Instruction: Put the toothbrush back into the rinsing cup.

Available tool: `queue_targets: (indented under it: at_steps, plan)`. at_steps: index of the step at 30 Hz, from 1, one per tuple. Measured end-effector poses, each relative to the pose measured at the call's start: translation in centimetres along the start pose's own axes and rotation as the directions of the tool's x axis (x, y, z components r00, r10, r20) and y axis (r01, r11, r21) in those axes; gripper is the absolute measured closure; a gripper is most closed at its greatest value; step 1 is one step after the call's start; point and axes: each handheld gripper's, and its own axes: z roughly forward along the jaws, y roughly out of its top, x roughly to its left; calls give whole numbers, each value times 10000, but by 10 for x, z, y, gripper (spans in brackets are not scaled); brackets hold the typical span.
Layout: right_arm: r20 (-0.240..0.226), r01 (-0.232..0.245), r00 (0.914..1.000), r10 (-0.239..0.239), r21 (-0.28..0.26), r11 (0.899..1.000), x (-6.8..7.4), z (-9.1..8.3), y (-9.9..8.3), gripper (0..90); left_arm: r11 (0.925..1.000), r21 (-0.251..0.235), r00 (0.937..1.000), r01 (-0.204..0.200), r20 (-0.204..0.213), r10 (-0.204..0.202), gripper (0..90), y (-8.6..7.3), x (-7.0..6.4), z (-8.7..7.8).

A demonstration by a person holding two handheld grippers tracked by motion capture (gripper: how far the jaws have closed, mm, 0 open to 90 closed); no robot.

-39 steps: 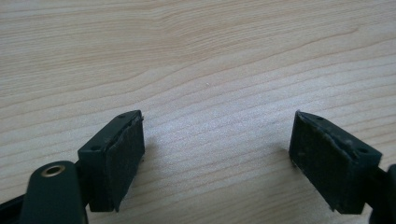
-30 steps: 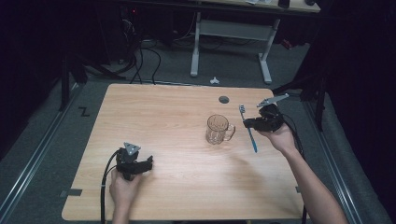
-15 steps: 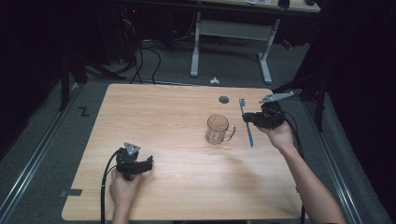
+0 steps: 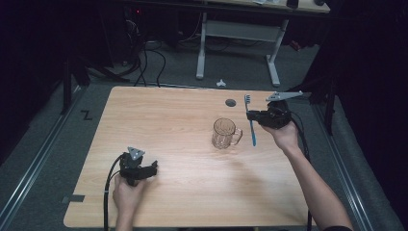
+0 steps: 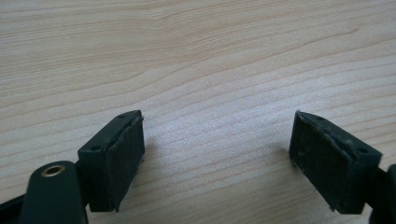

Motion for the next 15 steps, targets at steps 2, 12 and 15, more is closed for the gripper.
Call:
queue_targets:
  at_steps: [2, 12, 15]
  plan:
    - [-19, 32, 10000, -32, -29, 10000, 1, 1, 2, 803, 10000, 8, 10000, -1, -4, 1, 186, 0, 0, 0]
    - [-61, -1, 10000, 0, -307, 9995, 2, 8, 11, 804, 10000, -1, 10000, 1, -1, -1, 186, 0, 0, 0]
    - [-14, -4, 10000, 4, -327, 9995, 1, 10, 11, 803, 10000, 0, 10000, -1, -3, 1, 186, 0, 0, 0]
